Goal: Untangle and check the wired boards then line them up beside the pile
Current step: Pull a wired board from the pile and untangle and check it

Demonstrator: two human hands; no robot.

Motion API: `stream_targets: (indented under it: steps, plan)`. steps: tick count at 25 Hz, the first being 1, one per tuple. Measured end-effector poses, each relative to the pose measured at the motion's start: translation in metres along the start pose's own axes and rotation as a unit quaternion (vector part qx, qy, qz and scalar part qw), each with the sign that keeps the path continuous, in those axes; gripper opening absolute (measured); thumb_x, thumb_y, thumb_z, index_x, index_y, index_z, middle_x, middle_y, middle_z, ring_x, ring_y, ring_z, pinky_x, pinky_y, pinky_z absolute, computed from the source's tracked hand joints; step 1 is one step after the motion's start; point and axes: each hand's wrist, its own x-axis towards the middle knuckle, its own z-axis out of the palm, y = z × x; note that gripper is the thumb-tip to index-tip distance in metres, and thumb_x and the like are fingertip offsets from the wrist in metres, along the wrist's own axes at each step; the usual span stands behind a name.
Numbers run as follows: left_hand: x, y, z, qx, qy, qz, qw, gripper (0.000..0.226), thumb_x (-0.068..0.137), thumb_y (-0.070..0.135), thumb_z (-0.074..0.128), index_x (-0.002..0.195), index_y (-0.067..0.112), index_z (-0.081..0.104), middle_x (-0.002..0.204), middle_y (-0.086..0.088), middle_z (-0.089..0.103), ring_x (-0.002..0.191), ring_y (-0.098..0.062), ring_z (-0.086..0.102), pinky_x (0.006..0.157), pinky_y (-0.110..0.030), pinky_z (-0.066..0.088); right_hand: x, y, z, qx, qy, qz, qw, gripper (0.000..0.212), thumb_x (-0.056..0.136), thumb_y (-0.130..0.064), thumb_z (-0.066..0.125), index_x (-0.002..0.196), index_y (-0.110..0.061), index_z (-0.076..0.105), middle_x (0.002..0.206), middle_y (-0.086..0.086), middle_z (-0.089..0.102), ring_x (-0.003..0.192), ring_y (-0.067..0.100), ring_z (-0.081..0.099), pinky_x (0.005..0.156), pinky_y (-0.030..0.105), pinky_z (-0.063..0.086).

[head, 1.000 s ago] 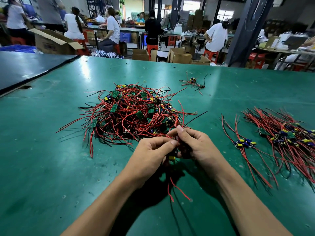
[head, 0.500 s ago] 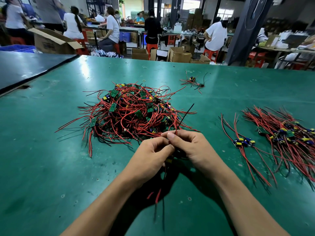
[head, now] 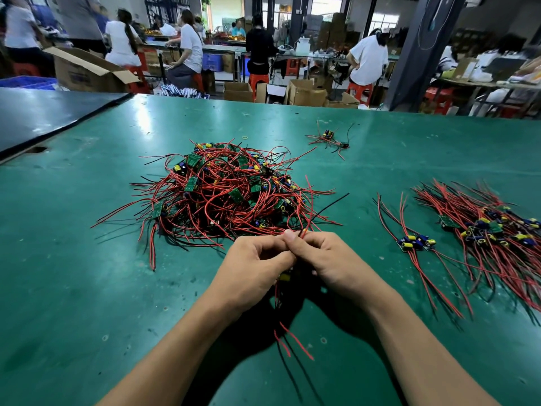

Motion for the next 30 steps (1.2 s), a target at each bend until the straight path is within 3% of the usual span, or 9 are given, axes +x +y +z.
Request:
stream_targets:
  steps: [5, 9, 12, 14, 18, 22, 25, 27, 30]
  plan:
    - [0.004, 0.003, 0.004, 0.024, 0.005, -0.033, 0.999, 0.020, 0.084, 0.000, 0.066, 0.066, 0.007, 0.070, 0.074, 0.007, 0.073, 0.073, 0.001, 0.064, 0.070, -0.012, 0.046, 0.008, 0.003, -0.008, -0.157, 0.066, -0.061, 0.984, 0.038, 0.099, -0.045, 0.057, 0.092, -0.015, 0.079, 0.081, -0.001, 0.068, 0.074, 0.007, 0.059, 0.073, 0.029, 0.044]
    - [0.002, 0.005, 0.005, 0.030, -0.040, -0.077, 0.996, 0.015, 0.083, 0.009, 0.070, 0.068, 0.007, 0.070, 0.069, -0.012, 0.066, 0.066, -0.020, 0.055, 0.067, -0.036, 0.043, 0.008, 0.001, -0.021, -0.171, 0.167, -0.082, 0.967, 0.036, 0.101, -0.044, 0.055, 0.093, -0.019, 0.079, 0.046, -0.020, 0.047, 0.046, -0.002, 0.044, 0.051, 0.011, 0.031]
    - [0.001, 0.009, 0.005, 0.011, -0.063, -0.092, 0.994, 0.014, 0.084, 0.007, 0.069, 0.071, 0.006, 0.070, 0.070, -0.014, 0.068, 0.065, -0.022, 0.057, 0.066, -0.035, 0.044, 0.008, -0.001, -0.027, -0.121, 0.210, -0.090, 0.966, 0.041, 0.101, -0.044, 0.054, 0.088, -0.014, 0.079, 0.043, -0.016, 0.040, 0.038, 0.002, 0.036, 0.042, 0.012, 0.026]
    - [0.000, 0.010, 0.005, -0.007, -0.053, -0.098, 0.994, 0.013, 0.085, 0.005, 0.067, 0.072, 0.005, 0.070, 0.069, -0.014, 0.068, 0.066, -0.022, 0.059, 0.067, -0.032, 0.046, 0.010, -0.003, -0.020, -0.042, 0.211, -0.058, 0.975, 0.050, 0.101, -0.049, 0.050, 0.073, -0.016, 0.077, 0.047, -0.006, 0.036, 0.041, 0.005, 0.028, 0.044, 0.019, 0.021]
    - [-0.003, 0.007, 0.006, 0.014, -0.012, -0.078, 0.997, 0.010, 0.088, 0.008, 0.067, 0.080, 0.006, 0.073, 0.074, -0.019, 0.070, 0.067, -0.021, 0.061, 0.069, -0.031, 0.048, 0.012, -0.010, -0.013, 0.133, 0.164, 0.010, 0.977, 0.057, 0.100, -0.049, 0.049, 0.053, -0.020, 0.064, 0.060, -0.001, 0.046, 0.043, 0.008, 0.037, 0.047, 0.022, 0.030]
    - [-0.005, 0.004, 0.010, 0.069, 0.002, -0.013, 0.998, 0.016, 0.093, 0.019, 0.064, 0.083, 0.011, 0.074, 0.061, -0.006, 0.063, 0.057, -0.011, 0.052, 0.057, -0.023, 0.042, 0.011, -0.010, -0.018, 0.137, 0.139, 0.037, 0.980, 0.050, 0.089, -0.055, 0.055, 0.054, -0.021, 0.064, 0.058, -0.005, 0.047, 0.043, 0.006, 0.040, 0.053, 0.023, 0.031]
    - [-0.003, 0.003, 0.009, 0.069, 0.013, -0.008, 0.997, 0.018, 0.094, 0.018, 0.062, 0.082, 0.011, 0.074, 0.059, 0.001, 0.062, 0.055, -0.011, 0.051, 0.055, -0.023, 0.041, 0.008, -0.008, -0.013, 0.070, 0.103, 0.022, 0.992, 0.044, 0.089, -0.055, 0.059, 0.076, -0.017, 0.078, 0.060, 0.001, 0.044, 0.047, 0.009, 0.038, 0.048, 0.020, 0.034]
    - [-0.002, 0.004, 0.007, 0.038, 0.023, -0.012, 0.999, 0.018, 0.094, 0.011, 0.060, 0.081, 0.008, 0.073, 0.062, 0.003, 0.065, 0.056, -0.010, 0.054, 0.054, -0.020, 0.043, 0.005, -0.001, -0.006, 0.087, 0.030, 0.005, 0.996, 0.039, 0.091, -0.047, 0.065, 0.097, -0.011, 0.078, 0.071, 0.010, 0.061, 0.056, 0.014, 0.057, 0.052, 0.023, 0.047]
    - [0.000, 0.006, 0.006, -0.074, 0.020, -0.052, 0.996, 0.018, 0.093, 0.003, 0.057, 0.081, -0.003, 0.069, 0.062, 0.009, 0.067, 0.048, -0.007, 0.054, 0.048, -0.015, 0.044, 0.003, 0.003, -0.002, 0.091, -0.017, -0.016, 0.996, 0.042, 0.094, -0.038, 0.068, 0.105, 0.002, 0.072, 0.082, 0.007, 0.073, 0.064, 0.016, 0.068, 0.057, 0.025, 0.055]
